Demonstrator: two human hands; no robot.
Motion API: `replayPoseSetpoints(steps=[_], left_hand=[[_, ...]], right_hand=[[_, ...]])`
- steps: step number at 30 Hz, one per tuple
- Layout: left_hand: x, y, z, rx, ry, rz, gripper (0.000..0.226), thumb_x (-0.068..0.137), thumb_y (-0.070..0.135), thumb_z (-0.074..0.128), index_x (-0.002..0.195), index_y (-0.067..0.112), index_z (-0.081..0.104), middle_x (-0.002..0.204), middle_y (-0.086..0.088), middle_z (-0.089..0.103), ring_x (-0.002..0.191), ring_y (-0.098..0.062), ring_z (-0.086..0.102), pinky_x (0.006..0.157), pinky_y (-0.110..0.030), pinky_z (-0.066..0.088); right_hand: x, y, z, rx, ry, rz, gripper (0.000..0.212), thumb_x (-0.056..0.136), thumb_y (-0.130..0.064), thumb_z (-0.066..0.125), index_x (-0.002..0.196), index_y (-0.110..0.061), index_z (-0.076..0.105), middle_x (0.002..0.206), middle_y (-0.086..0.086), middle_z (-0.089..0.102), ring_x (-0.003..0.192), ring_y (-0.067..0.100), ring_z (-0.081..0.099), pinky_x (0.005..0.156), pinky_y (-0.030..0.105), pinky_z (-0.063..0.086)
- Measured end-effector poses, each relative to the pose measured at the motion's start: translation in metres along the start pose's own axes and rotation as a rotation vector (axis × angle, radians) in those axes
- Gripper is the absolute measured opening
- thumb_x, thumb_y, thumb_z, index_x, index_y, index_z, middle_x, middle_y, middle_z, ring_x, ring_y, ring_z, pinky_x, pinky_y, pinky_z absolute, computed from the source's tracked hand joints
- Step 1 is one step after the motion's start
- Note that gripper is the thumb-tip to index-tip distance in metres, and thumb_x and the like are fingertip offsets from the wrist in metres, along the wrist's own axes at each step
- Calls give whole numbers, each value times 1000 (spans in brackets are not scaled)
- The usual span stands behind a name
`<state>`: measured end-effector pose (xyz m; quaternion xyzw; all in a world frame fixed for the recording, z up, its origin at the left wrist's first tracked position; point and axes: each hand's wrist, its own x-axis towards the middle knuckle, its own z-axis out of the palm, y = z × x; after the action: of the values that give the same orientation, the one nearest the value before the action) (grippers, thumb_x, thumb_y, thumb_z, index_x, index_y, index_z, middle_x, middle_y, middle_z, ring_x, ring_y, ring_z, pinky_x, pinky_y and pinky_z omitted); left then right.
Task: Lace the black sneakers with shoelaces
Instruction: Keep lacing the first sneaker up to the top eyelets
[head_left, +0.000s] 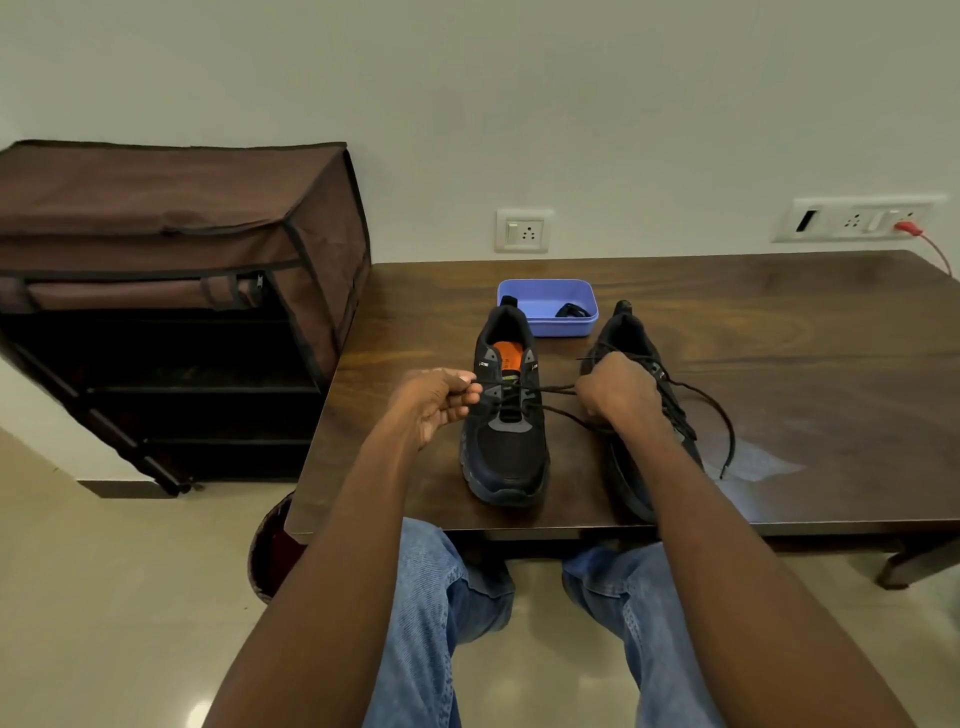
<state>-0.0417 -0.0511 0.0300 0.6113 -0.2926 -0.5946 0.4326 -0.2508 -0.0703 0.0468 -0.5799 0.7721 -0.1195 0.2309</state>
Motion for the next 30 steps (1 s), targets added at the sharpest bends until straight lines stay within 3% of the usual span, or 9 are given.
replayPoseSetpoints(steps=[3,6,9,12,18,22,25,30], left_hand=[[-1,-1,2,-75,-20,17,14,99,-7,45,104,-4,58,85,-17,70,65,-16,71,56,-21,59],[0,-3,4,-41,1,49,2,96,0,58,98,-1,60,81,-16,72,60,-16,72,56,-24,60],[0,-5,6,77,-8,89,11,89,11,73,84,7,65,69,-7,71,53,-11,65,49,-19,55],[0,-6,8,131,-23,92,14,86,18,77,81,9,67,64,-3,67,51,-9,58,47,-18,50],[4,-9,12,132,-11,95,18,86,22,77,83,6,68,59,0,64,46,-7,53,44,-19,46],[7,-12,15,96,-8,92,20,88,22,75,90,3,69,59,-1,63,45,-7,52,44,-18,45],[12,-15,19,78,24,93,20,88,22,76,81,6,65,58,-1,62,42,-7,51,41,-18,44],[23,-19,18,120,192,108,19,92,14,69,76,10,60,64,-3,60,48,-10,51,42,-19,44]], right_hand=[[-7,-2,4,-140,39,-6,19,97,-18,52,109,-6,61,107,15,62,99,32,58,81,40,45],[-7,-9,11,-169,176,-275,22,91,-16,58,110,-10,69,115,11,66,110,31,57,92,41,46],[-5,-21,20,193,4,-458,24,90,-16,68,113,-18,73,111,-1,71,100,16,62,82,29,47],[-5,-27,29,259,-137,-523,16,90,-16,70,104,-18,76,101,-2,71,94,15,65,80,30,51],[5,-23,43,327,-152,-525,4,87,-17,73,88,-17,77,91,1,71,87,17,66,82,38,55],[5,-24,47,388,-118,-513,11,91,-16,69,87,-17,78,80,-2,71,76,10,63,74,31,51],[5,-27,49,363,-52,-468,17,93,-12,62,88,-20,77,76,-3,69,73,10,63,68,28,51],[4,-30,52,15,128,-498,18,91,-10,55,92,-14,73,87,5,67,84,23,63,75,38,52]])
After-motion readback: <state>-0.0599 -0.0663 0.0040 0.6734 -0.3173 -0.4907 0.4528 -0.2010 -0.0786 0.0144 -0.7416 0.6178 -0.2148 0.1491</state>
